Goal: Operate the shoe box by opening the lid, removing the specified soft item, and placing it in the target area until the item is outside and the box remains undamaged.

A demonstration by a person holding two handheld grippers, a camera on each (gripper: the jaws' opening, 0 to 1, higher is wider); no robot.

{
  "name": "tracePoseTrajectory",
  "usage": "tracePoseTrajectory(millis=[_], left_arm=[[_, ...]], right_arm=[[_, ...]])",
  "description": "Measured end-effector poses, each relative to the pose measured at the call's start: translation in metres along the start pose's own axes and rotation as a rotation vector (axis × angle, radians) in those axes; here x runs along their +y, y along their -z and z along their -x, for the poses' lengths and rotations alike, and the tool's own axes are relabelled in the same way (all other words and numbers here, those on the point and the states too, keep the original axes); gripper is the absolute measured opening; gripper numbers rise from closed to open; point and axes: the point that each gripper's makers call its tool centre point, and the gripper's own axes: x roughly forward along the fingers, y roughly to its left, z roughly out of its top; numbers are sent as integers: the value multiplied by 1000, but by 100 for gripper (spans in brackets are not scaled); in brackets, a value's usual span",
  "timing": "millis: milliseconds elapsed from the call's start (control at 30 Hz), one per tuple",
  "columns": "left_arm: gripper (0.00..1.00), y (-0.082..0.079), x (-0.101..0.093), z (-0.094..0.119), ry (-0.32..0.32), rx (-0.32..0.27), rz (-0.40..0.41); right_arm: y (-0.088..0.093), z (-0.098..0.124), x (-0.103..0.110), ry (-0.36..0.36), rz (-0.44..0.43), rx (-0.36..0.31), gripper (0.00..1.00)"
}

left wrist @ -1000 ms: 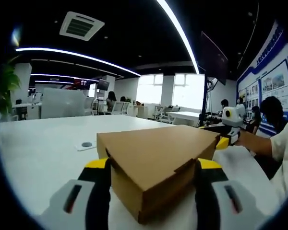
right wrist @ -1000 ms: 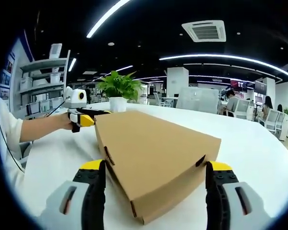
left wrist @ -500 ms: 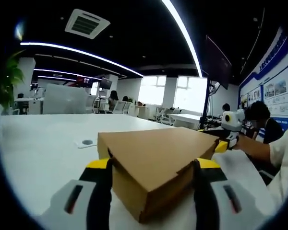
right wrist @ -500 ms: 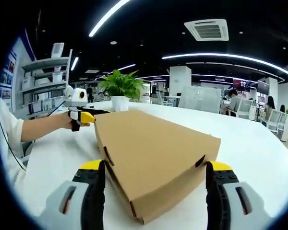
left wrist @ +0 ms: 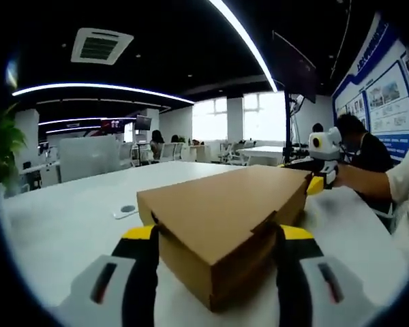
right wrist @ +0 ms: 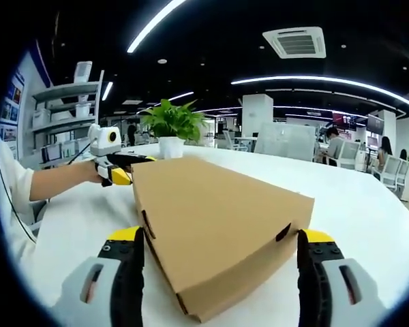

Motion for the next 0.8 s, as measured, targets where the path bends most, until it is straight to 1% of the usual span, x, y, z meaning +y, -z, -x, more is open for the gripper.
tracePoseTrajectory(millis=[133, 233, 300, 433, 500, 567, 667, 800], left_arm=[[72, 1, -7, 0, 7, -3, -27], [72, 0, -8, -1, 2, -5, -26], [71, -1, -9, -2, 2, -4, -24], [71, -2, -14, -2, -12, 22, -22], [70, -1, -14, 0, -16, 23, -20], [70, -1, -15, 0, -18, 18, -20], [70, -1, -17, 3, -28, -8, -15], [70, -2, -21, 6, -52, -10, -9]], right_arm=[[1, 2, 0, -2, 3, -9, 95], [0, -1, 0, 5, 0, -30, 96], [0, -1, 0, 11, 1, -25, 96], [-1, -1, -1, 6, 4, -22, 95], [-1, -1, 0, 3, 7, -22, 95], [-2, -1, 0, -3, 8, -17, 95], [-2, 0, 1, -12, 10, -11, 95], [-3, 1, 2, -35, 16, -13, 95]])
